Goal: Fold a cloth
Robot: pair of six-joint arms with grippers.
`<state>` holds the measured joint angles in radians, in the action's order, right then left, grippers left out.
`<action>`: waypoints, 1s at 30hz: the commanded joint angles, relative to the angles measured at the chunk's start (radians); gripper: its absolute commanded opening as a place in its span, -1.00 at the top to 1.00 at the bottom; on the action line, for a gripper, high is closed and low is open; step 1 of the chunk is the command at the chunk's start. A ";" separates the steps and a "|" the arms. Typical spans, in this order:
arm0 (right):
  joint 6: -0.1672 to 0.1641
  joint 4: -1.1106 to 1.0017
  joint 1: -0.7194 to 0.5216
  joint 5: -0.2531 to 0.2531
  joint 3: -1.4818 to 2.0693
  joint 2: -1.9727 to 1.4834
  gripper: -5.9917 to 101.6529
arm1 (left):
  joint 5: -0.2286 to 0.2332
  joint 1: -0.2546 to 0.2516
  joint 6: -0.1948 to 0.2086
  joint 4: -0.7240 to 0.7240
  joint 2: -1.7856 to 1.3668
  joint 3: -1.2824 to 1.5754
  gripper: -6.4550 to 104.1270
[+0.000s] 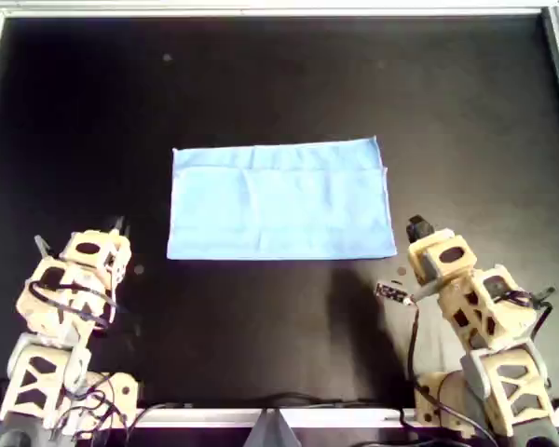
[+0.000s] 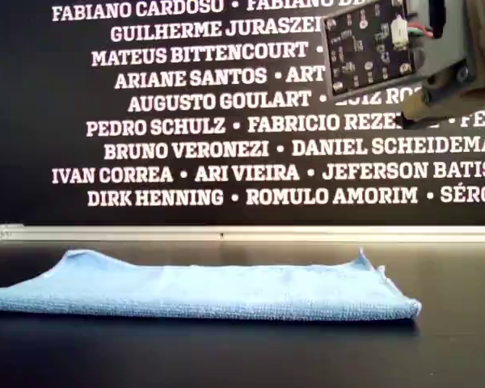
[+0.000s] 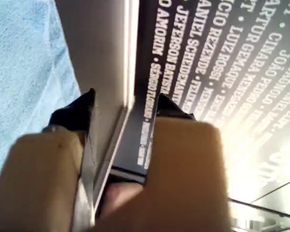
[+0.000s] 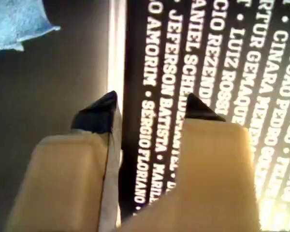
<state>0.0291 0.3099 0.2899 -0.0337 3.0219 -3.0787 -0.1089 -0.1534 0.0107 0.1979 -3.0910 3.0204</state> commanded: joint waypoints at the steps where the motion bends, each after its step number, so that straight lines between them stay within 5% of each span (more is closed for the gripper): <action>1: -0.005 -0.012 0.003 -0.008 -0.003 -0.012 -0.33 | 0.002 0.014 0.002 -0.006 -0.009 -0.012 0.11; 5: -0.005 -0.012 -0.008 -0.002 -0.034 0.067 -0.47 | 0.002 0.014 0.008 -0.006 -0.009 -0.012 0.11; 20: 0.015 -0.009 0.005 -0.012 -0.468 0.973 -0.48 | 0.000 0.006 0.000 -0.006 0.080 -0.012 0.11; 30: 0.015 -0.008 -0.003 -0.011 -0.469 1.069 -0.47 | -0.009 0.002 -0.002 -0.006 0.137 -0.012 0.11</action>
<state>0.0414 0.3099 0.2884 -0.0353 2.6154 -2.0172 -0.1120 -0.1534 0.0138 0.1979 -2.9529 3.0204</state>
